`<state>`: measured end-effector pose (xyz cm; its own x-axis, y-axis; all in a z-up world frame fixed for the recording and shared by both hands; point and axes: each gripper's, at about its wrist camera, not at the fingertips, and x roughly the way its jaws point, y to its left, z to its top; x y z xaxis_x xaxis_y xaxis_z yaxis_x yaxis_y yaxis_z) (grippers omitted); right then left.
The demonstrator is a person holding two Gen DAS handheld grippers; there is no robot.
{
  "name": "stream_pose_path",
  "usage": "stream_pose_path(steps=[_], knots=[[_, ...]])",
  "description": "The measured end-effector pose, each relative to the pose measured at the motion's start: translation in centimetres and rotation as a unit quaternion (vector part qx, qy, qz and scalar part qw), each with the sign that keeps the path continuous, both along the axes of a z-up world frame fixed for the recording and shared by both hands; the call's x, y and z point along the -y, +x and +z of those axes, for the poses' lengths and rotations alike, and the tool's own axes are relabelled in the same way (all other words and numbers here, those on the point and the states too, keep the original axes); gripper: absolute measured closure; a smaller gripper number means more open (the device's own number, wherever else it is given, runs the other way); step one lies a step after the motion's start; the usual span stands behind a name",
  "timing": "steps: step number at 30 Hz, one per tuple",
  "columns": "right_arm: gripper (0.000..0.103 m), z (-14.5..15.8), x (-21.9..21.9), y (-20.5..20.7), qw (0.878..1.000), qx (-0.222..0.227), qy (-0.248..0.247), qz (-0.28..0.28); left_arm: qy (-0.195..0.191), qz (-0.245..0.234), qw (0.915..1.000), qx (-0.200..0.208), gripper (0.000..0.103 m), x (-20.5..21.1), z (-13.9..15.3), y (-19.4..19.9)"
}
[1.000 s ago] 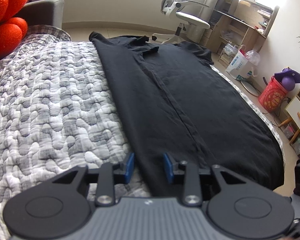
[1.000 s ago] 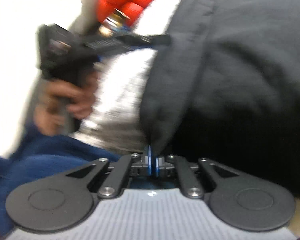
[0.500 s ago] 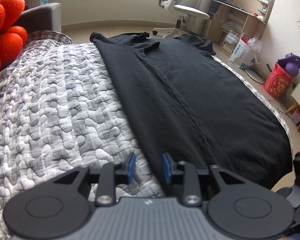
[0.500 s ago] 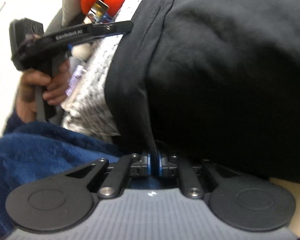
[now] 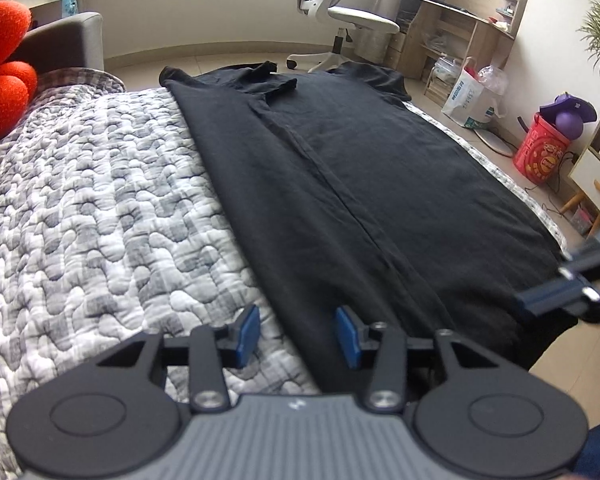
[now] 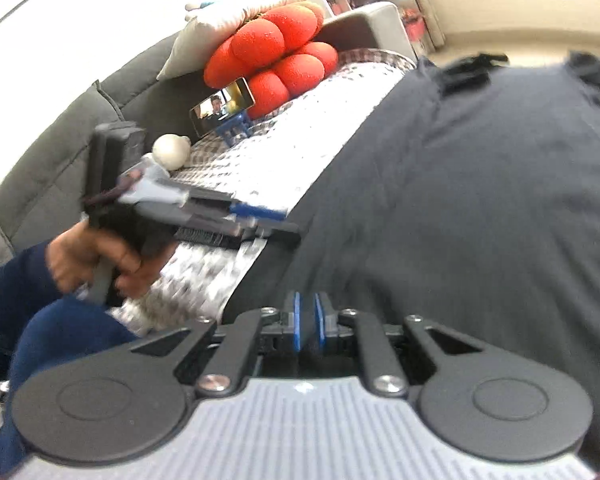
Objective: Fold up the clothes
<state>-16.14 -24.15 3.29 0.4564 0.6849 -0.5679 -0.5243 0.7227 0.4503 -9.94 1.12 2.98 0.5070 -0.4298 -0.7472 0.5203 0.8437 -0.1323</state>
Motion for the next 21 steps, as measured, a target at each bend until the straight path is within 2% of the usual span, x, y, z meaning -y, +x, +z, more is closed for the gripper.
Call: stream_pose_path(steps=[4,6,8,11,14,21], knots=[[0.088,-1.4,-3.2,3.1,0.998,0.001,-0.041,0.041,-0.008,0.007,0.9999,-0.003,0.059,-0.6,0.0,0.5],[0.096,-1.9,-3.7,4.4,0.997,0.010,-0.052,0.056,-0.022,0.013,0.9996,-0.009,0.059,-1.0,-0.1,0.9],[0.103,-2.1,-2.8,5.8,0.998,0.012,-0.043,0.046,-0.029,0.014,0.9994,-0.011,0.060,-1.2,0.0,1.4],[0.103,-2.1,-1.2,7.8,0.999,0.014,-0.047,0.000,-0.028,0.016,0.9995,-0.006,0.060,-1.2,0.2,2.6],[0.087,-1.4,0.4,9.2,0.997,0.029,-0.060,-0.037,-0.022,0.028,0.9994,0.004,0.059,-1.2,0.3,4.3],[0.087,-0.4,2.5,15.3,0.997,0.023,-0.023,-0.066,-0.062,0.055,0.9965,0.014,0.059,-1.4,0.3,10.2]])
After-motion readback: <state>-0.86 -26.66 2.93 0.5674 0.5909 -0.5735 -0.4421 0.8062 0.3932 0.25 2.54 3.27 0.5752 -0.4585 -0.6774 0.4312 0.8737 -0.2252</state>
